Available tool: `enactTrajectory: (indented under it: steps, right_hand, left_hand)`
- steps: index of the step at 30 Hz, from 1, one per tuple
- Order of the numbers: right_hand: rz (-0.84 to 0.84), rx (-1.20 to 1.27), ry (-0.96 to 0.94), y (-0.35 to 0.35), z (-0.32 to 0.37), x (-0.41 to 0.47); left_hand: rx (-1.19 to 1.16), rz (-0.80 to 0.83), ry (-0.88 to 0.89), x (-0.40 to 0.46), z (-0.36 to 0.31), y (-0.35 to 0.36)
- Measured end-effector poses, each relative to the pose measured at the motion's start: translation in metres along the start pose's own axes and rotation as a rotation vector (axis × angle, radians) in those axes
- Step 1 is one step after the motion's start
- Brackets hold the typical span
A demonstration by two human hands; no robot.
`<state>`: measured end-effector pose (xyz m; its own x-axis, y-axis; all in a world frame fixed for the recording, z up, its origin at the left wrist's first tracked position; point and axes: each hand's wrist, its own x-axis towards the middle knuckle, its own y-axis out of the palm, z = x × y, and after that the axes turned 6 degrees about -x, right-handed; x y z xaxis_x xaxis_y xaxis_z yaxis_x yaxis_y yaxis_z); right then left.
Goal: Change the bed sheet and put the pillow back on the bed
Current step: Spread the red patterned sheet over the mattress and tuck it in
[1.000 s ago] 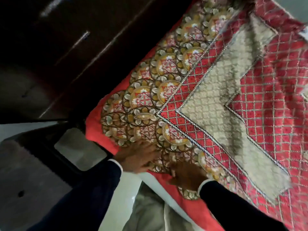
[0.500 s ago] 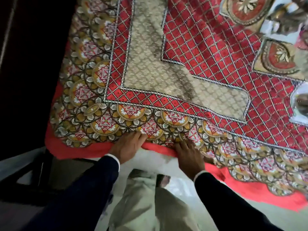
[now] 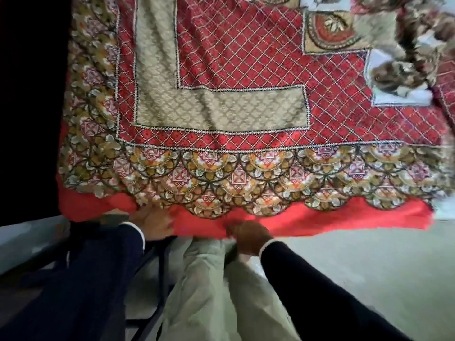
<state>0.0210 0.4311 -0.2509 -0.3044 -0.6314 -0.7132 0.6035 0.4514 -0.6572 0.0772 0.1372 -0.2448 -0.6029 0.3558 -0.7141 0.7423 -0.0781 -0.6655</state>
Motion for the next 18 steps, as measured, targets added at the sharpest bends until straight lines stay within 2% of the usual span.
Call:
enactTrajectory:
  steps: [2, 3, 5, 6, 8, 11, 13, 15, 18]
  right_hand:
    - [0.329, 0.180, 0.072, 0.040, 0.002, -0.011]
    - [0.399, 0.232, 0.102, 0.056, -0.001, -0.016]
    - [0.371, 0.401, 0.174, 0.067, -0.011, -0.032]
    - [0.322, 0.460, 0.221, 0.066, -0.020, -0.036]
    - [0.152, 0.590, 0.314, 0.060, -0.048, -0.045]
    - [-0.098, 0.749, 0.492, 0.050, -0.095, -0.062]
    - [-0.209, 0.775, 0.561, 0.035, -0.125, -0.074]
    - [-0.266, 0.720, 0.642, 0.012, -0.149, -0.084]
    - [-0.338, 0.544, 0.721, -0.014, -0.181, -0.091]
  left_hand:
    - [0.047, 0.097, 0.019, -0.008, -0.013, 0.022]
    - [-0.030, 0.139, -0.033, -0.010, -0.015, 0.035]
    - [-0.262, 0.160, -0.045, -0.005, -0.022, 0.044]
    - [-0.382, 0.064, -0.031, 0.002, -0.023, 0.043]
    - [-0.475, -0.154, 0.040, 0.021, -0.033, 0.025]
    - [-0.476, -0.381, 0.161, 0.058, -0.052, -0.015]
    - [-0.434, -0.490, 0.137, 0.088, -0.063, -0.040]
    - [-0.345, -0.518, 0.090, 0.117, -0.076, -0.066]
    - [-0.183, -0.392, 0.115, 0.156, -0.096, -0.102]
